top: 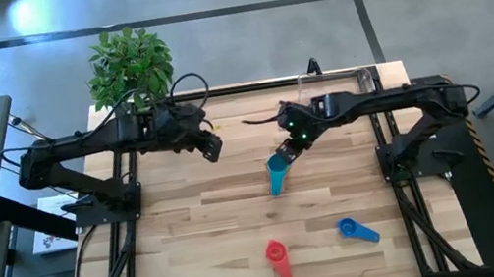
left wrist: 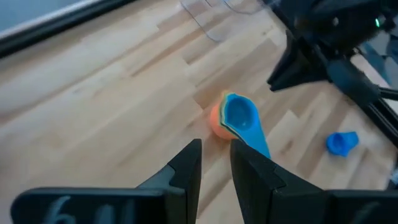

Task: Nest measuring cups in basket
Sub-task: Stack the red measuring cup on the light blue measuring cup

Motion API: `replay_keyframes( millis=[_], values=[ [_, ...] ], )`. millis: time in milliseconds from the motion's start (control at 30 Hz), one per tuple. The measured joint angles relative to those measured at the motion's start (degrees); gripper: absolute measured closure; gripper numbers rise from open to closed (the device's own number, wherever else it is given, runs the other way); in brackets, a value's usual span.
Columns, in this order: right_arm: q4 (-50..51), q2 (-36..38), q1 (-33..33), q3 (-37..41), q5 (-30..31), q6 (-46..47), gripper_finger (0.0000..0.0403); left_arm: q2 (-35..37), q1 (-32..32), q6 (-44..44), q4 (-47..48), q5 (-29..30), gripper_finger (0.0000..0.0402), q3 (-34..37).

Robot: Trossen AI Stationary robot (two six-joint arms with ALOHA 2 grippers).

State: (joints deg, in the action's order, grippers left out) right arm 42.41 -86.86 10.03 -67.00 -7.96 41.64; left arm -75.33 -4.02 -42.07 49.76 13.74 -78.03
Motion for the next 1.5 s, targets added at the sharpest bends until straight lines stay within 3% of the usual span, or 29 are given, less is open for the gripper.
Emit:
replay_keyframes(
  millis=[400,733,967,1200,1500],
  values=[
    [1.13,4.06,-7.95,0.00,1.41,14.06,0.0351,-2.06,10.79,-3.81,-0.53,-0.11,0.0326,0.01],
    [1.09,5.00,-18.98,0.00,8.80,28.44,0.0351,-6.88,19.74,-7.32,-2.08,-0.44,0.0326,0.08],
    [1.08,5.07,-27.15,0.00,15.68,37.44,0.0351,-10.70,24.61,-7.98,-10.00,-4.79,0.0326,-0.01],
    [3.53,5.08,-32.65,0.00,20.08,41.02,0.0351,-14.51,27.41,-8.79,-18.42,-5.96,0.0326,-0.12],
    [7.80,5.06,-34.95,0.00,21.90,43.28,0.0351,-19.05,29.02,-13.78,-21.12,-5.70,0.0312,-0.04]
  ],
)
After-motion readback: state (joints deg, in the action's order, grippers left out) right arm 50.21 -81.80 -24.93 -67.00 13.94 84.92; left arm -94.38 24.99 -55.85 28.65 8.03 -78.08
